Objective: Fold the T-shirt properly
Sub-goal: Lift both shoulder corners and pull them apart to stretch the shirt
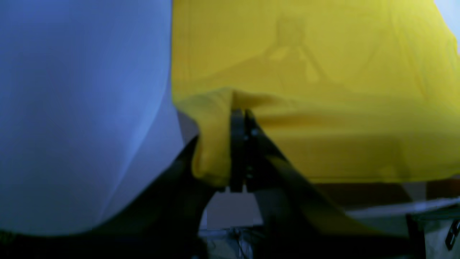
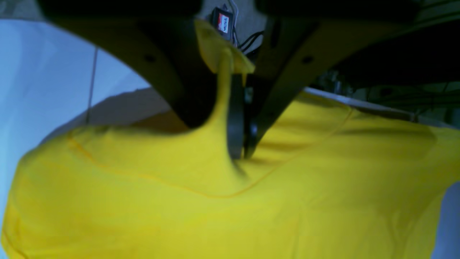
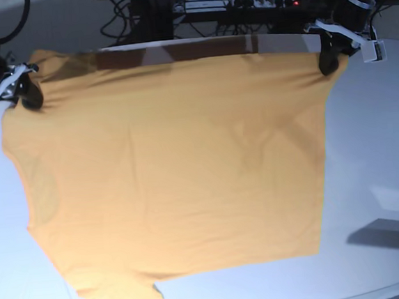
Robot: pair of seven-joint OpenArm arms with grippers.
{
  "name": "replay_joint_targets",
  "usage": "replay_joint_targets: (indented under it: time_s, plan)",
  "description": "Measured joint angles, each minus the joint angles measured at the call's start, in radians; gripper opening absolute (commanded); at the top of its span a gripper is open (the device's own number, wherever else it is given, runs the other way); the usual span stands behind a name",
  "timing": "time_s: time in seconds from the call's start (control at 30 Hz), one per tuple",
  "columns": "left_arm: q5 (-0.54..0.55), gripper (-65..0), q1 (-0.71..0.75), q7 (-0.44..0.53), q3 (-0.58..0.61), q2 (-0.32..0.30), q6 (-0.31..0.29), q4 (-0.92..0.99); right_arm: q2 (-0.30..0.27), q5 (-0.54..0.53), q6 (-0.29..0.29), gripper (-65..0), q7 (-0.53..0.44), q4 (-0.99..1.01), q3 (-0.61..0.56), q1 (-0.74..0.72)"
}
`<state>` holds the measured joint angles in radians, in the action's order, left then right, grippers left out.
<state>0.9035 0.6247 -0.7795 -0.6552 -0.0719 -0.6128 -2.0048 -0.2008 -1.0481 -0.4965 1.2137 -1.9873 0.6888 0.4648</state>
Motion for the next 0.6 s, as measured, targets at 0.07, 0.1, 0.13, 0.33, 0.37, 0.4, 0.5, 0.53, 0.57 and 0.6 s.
replay_joint_targets:
  time_s: [0.07, 0.1, 0.13, 0.33, 0.37, 0.4, 0.5, 0.53, 0.57, 0.6]
  plan:
    - [0.013, -65.0, -0.015, 0.000, -0.027, 0.000, -0.009, -0.001, 0.003, -0.001, 0.000, -64.7, 0.031, 0.000, 0.000, -0.024]
    - [0.017, -65.0, -0.023, -0.003, -0.039, -0.001, -0.006, -0.001, 0.003, -0.008, 0.013, -64.7, 0.031, 0.000, -0.002, -0.036]
    - [0.031, -65.0, -0.030, -0.007, -0.046, -0.003, -0.003, -0.001, 0.003, -0.020, 0.028, -64.7, 0.036, 0.000, -0.002, -0.046]
    - [0.127, -65.0, -0.040, -0.014, -0.080, -0.032, -0.005, -0.001, 0.003, -0.017, 0.043, -64.7, 0.087, 0.000, -0.003, -0.108]
    - [0.129, -65.0, -0.041, -0.014, -0.084, -0.036, -0.004, -0.001, 0.003, -0.016, 0.043, -64.7, 0.095, 0.000, -0.004, -0.119]
    - [0.135, -65.0, -0.050, -0.014, -0.085, -0.036, 0.007, -0.001, 0.004, -0.019, 0.044, -64.7, 0.097, 0.000, -0.005, -0.132]
    - [0.134, -65.0, -0.076, -0.014, -0.085, -0.034, 0.019, 0.000, 0.003, -0.019, 0.045, -64.7, 0.097, 0.000, -0.005, -0.155]
    - [0.135, -65.0, -0.082, -0.014, -0.085, -0.034, 0.021, 0.000, 0.003, -0.019, 0.045, -64.7, 0.097, 0.000, -0.005, -0.158]
    - [0.134, -65.0, -0.087, -0.015, -0.085, -0.034, 0.022, 0.000, 0.003, -0.019, 0.045, -64.7, 0.097, 0.000, -0.011, -0.159]
    - [0.133, -65.0, -0.092, -0.015, -0.085, -0.034, 0.027, 0.000, 0.003, -0.013, 0.046, -64.7, 0.096, 0.000, -0.024, -0.161]
